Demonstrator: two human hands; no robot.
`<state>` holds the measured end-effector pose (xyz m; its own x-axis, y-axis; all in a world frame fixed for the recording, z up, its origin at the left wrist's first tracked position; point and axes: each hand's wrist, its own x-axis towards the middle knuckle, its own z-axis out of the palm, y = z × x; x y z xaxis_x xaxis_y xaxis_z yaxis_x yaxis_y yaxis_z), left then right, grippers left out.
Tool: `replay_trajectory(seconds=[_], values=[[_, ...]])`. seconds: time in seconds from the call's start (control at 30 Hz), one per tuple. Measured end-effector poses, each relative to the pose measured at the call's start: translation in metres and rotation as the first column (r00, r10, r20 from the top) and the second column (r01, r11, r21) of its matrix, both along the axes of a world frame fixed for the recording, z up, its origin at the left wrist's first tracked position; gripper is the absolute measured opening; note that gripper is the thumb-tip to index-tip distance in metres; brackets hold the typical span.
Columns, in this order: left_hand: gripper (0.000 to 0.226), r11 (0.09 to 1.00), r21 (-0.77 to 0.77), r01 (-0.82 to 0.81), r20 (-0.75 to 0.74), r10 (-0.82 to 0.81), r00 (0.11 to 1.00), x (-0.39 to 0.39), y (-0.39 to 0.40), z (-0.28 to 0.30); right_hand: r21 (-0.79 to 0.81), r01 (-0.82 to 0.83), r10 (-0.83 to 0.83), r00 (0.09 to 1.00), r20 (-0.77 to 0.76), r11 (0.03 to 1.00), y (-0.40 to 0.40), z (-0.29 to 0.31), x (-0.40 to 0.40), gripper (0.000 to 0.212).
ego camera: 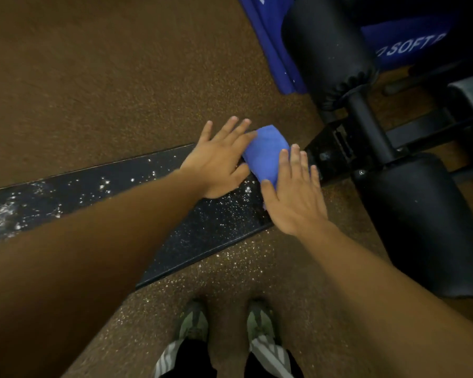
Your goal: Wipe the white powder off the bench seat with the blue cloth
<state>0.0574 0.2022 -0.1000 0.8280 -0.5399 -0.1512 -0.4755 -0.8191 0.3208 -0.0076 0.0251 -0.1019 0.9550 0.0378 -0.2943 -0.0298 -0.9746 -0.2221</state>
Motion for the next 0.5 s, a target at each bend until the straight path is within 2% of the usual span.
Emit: replay_trajectory(seconds=[0.07,0.13,0.3,0.37,0.5], values=[[0.064,0.961,-0.095,-0.26,0.023,0.263,0.964,-0.024,0.008,-0.006,-0.001,-0.061,0.061,0.994,0.09,0.998,-0.008,0.004,0.002,0.073],[0.065,0.91,-0.065,-0.41,0.02,0.412,0.911,-0.049,0.007,-0.015,0.005,-0.172,0.17,0.978,0.122,0.985,-0.013,0.004,0.007,0.07],[0.066,0.82,-0.001,-0.572,0.067,0.571,0.818,-0.085,-0.011,-0.033,-0.016,-0.38,0.377,0.911,0.166,0.925,-0.02,-0.001,0.037,0.061],[0.067,0.774,0.003,-0.634,0.106,0.63,0.769,-0.091,-0.015,-0.033,-0.026,-0.457,0.456,0.879,0.136,0.889,-0.023,-0.007,0.047,0.061],[0.066,0.693,0.008,-0.721,0.095,0.717,0.69,-0.104,-0.01,-0.033,-0.041,-0.471,0.472,0.878,0.082,0.881,-0.022,-0.025,0.051,0.066]])
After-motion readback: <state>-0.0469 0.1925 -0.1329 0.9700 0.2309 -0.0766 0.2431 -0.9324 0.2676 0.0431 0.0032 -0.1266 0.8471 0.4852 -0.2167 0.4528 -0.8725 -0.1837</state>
